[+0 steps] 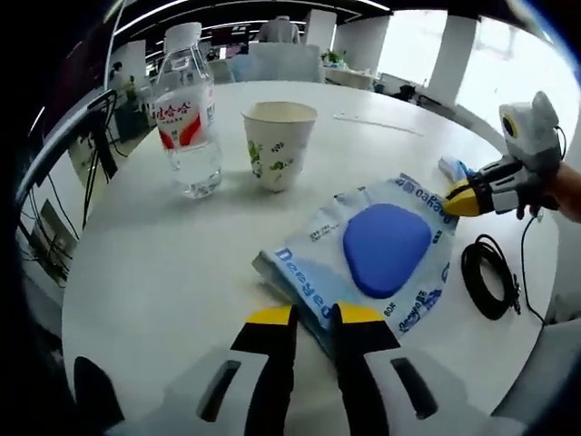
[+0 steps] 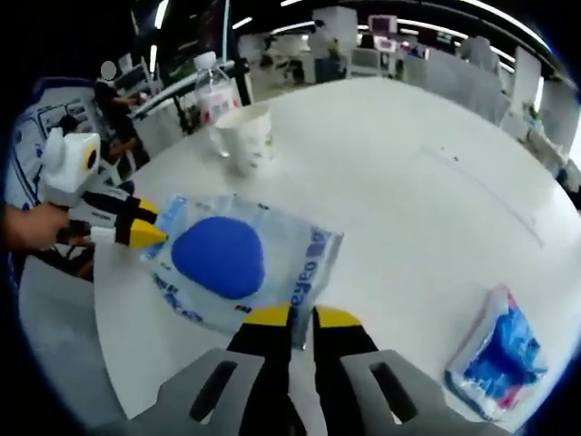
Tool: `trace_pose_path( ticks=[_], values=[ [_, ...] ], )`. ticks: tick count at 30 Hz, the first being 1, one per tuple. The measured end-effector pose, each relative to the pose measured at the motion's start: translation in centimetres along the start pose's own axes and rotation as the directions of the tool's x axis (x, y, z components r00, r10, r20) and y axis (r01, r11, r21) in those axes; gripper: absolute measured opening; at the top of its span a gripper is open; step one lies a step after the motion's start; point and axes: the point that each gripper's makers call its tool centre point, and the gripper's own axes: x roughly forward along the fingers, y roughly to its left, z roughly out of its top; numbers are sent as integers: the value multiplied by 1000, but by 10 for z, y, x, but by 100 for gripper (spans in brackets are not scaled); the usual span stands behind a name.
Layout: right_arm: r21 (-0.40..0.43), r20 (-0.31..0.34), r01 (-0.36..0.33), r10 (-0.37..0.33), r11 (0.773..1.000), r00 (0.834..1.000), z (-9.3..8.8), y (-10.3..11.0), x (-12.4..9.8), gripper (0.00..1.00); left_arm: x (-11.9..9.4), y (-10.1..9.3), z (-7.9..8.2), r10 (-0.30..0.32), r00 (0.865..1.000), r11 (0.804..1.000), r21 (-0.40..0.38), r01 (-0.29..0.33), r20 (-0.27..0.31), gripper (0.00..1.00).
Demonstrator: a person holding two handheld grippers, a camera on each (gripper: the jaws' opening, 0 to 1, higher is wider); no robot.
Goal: Arrange the tabletop items into an orderly group along one side of the table until the central work area is clear of visible clutter.
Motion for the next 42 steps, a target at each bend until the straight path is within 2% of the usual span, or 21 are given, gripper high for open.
trace_pose_path(
  ticks=[4,6,8,11,18,24,35,42],
  values=[
    [20,-1,-13,13,1000,1000,-1,5,1,1,1,-3,-1,-12,1000,1000,3,12,-11,9],
    [-19,-19,-9,9,1000,1000,-2,7,0,0,1,-4,3,-16,1000,1000,-7,16,0,6],
    [-50,-36,-21,20,999,999,-2,10,-1,0,1,-6,11,-41,999,998,-49,42,25,0],
    [-45,-37,-30,29,999,999,1,9,-6,0,2,-4,15,-35,999,999,-22,35,4,0],
    [-37,-3,-12,11,999,1000,14,4,-18,0,1,-6,28,-44,999,999,-1,44,22,0],
    [-31,12,12,-11,999,1000,19,1,-28,0,0,-9,44,-64,997,998,27,63,42,0],
    [6,50,73,-73,997,996,28,-10,-56,0,-3,-23,73,-117,991,988,110,110,65,0],
    [14,69,99,-100,995,993,30,-17,-73,0,-7,-34,93,-144,985,983,126,132,91,0]
  ],
)
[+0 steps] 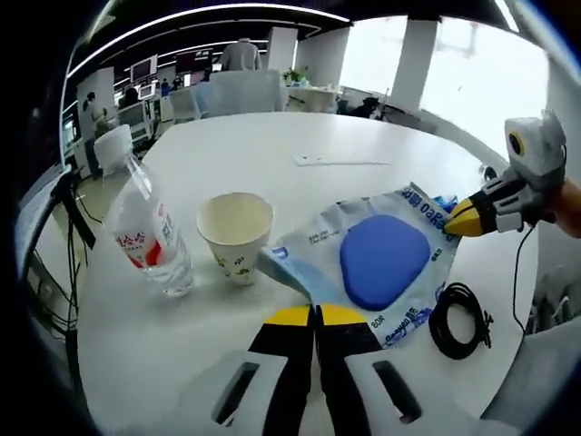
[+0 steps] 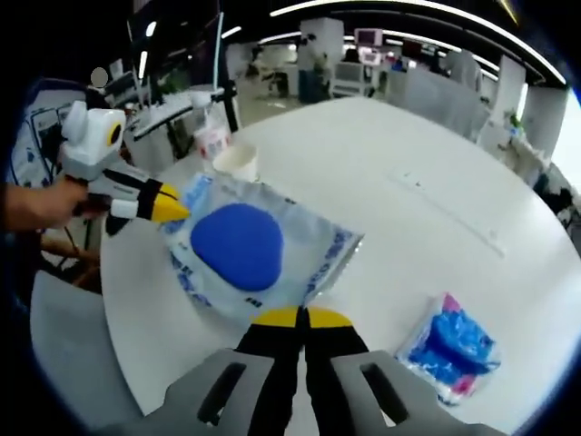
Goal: Arrange the tabletop items into an orderly group along one side of the table until the central work area is clear of visible clutter.
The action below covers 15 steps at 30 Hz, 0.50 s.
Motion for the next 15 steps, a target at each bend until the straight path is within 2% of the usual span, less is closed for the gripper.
trace_pose_path(
  ticks=[4,8,15],
  values=[
    [6,15,13,-13,1000,1000,4,-5,-9,0,-1,-6,11,-12,1000,1000,26,12,8,0],
    [11,26,24,-25,1000,999,6,-8,-18,0,-2,-10,21,-26,999,999,18,26,24,0],
    [24,41,37,-38,999,998,3,-13,-31,0,0,-21,31,-42,999,998,47,41,26,0]
  ],
)
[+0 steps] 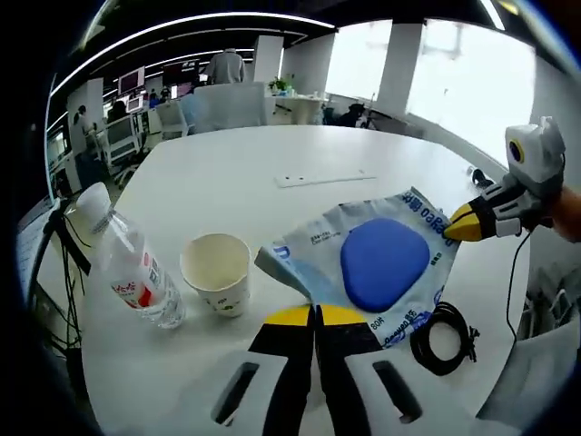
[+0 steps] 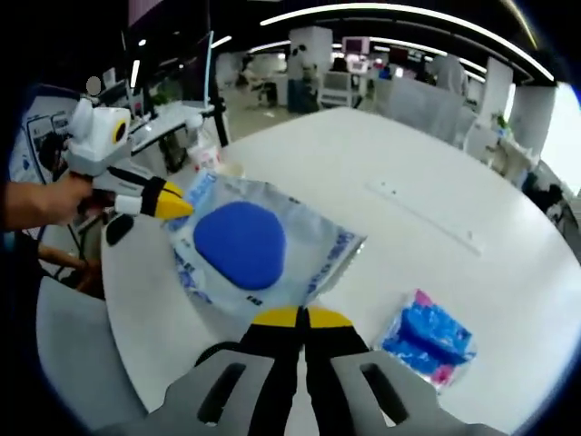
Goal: Arrange the tabletop items into an orderly group along one side of the table until the central work area is clear of visible clutter.
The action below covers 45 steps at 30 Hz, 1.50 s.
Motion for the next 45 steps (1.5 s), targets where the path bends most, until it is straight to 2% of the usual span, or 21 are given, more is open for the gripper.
trace_pose_path(
  ticks=[15,25,35,45],
  values=[
    [47,10,28,-28,998,1000,-9,-18,-16,0,13,-21,28,-36,999,995,92,37,-6,0],
    [58,5,31,-31,998,999,-11,-23,-10,0,23,-18,28,-34,999,990,134,37,-31,0],
    [55,2,23,-24,998,1000,-7,-27,1,0,33,-8,27,-22,998,989,142,29,-51,0],
    [58,-19,19,-18,998,1000,-11,-33,14,0,46,-4,21,-18,997,989,146,28,-73,0]
  ],
)
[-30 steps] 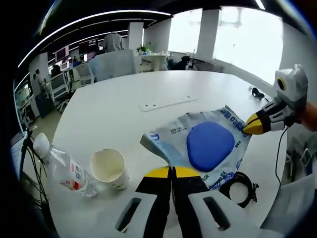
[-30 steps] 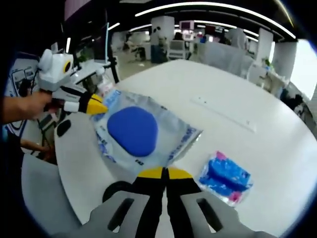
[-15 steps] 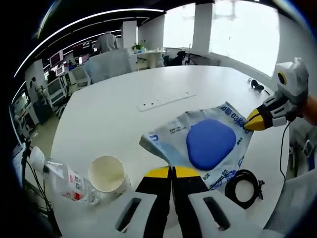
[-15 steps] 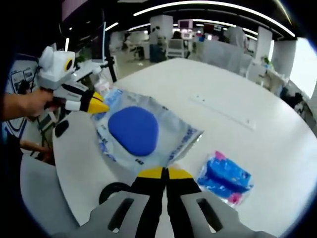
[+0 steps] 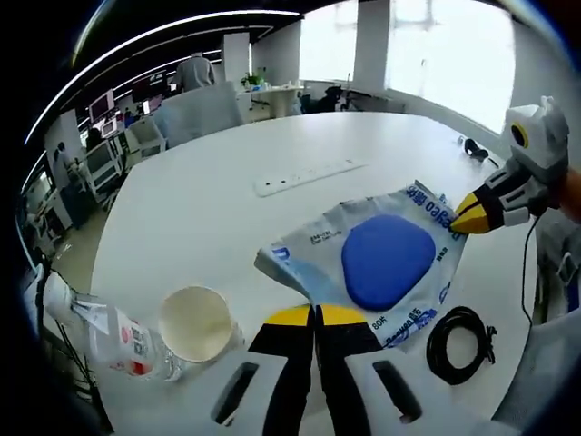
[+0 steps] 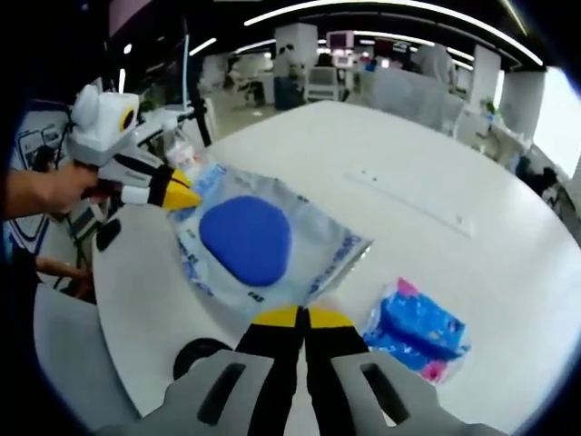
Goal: Arrange the tabletop items into an orderly group along one side of the table until the central work area is clear of visible clutter.
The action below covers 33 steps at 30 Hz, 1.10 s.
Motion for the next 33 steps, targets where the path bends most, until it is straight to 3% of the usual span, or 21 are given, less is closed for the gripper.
trace_pose_path(
  ticks=[33],
  values=[
    [18,-43,-9,10,1000,999,-19,-15,40,0,42,10,-16,29,999,997,69,-27,-27,0]
  ],
)
